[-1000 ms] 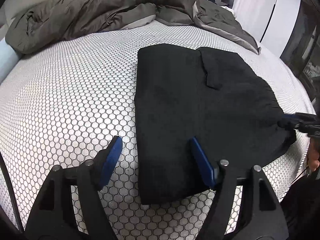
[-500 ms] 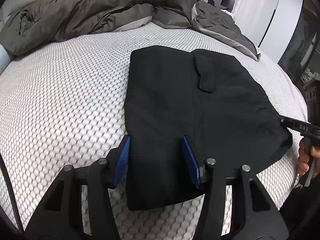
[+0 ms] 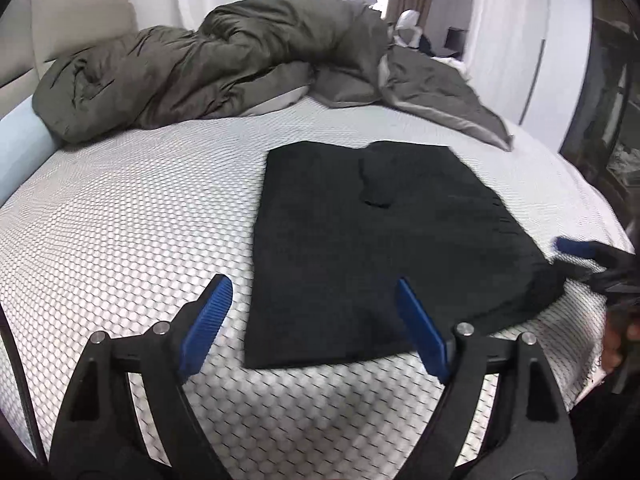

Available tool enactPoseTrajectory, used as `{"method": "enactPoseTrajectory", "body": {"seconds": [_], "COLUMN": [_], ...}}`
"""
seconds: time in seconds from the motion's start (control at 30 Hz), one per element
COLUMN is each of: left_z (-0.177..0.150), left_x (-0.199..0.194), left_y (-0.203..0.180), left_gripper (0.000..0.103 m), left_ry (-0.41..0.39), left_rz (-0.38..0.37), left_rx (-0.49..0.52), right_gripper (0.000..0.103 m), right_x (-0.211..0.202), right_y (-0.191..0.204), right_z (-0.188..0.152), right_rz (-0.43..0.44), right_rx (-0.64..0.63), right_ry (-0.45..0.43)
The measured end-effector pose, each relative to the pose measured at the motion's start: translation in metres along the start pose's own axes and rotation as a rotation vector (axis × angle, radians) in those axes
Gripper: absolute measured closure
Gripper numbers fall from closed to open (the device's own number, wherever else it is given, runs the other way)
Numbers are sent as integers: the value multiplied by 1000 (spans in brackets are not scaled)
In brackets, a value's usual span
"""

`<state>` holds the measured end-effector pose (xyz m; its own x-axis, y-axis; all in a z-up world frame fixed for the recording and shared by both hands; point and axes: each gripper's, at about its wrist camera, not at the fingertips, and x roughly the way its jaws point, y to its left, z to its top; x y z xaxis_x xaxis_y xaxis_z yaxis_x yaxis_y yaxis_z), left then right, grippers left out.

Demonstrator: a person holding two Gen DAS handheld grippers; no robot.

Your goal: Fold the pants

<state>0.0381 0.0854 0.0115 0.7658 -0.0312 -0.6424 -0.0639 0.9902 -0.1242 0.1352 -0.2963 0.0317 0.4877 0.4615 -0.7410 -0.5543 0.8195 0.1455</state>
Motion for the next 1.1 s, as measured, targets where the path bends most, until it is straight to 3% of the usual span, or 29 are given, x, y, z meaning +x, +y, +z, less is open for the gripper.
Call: {"method": "enactPoseTrajectory", "body": {"seconds": [0.07, 0.13, 0.27, 0.4, 0.43, 0.6, 0.7, 0.87, 1.1], "left_z": [-6, -9, -15, -19, -21, -34, -40, -41, -34], "left_x": [-5, -8, -18, -33, -38, -57, -66, -73, -66], "left_y": [-6, -9, -4, 0, 0, 2, 2, -5, -11], "left_gripper": [21, 21, 20, 6, 1, 1, 1, 1, 1], "left_ry": [-5, -8, -38, -95, -115, -173, -199, -240, -240], "left_rz": [-4, 3, 11, 21, 24, 16, 13, 28, 31], "left_rx": [14, 18, -30, -50, -54, -80, -82, -55, -5], "right_gripper": [16, 14, 9, 7, 4, 0, 0, 0, 0], "right_x": [26, 31, 15, -10, -15, -59, -69, -67, -70], "right_y": [4, -2, -21, -28, -26, -4, 4, 21, 20], "right_z": [-4, -10, -30, -42, -38, -42, -47, -52, -53], "right_rz": [-73, -67, -70, -70, -68, -64, -30, -46, -38], "right_rx": [-38, -10, 69, 170, 168, 69, 37, -25, -22], "right_ry": [104, 125, 14, -85, -120, -311, -341, -335, -359]}}
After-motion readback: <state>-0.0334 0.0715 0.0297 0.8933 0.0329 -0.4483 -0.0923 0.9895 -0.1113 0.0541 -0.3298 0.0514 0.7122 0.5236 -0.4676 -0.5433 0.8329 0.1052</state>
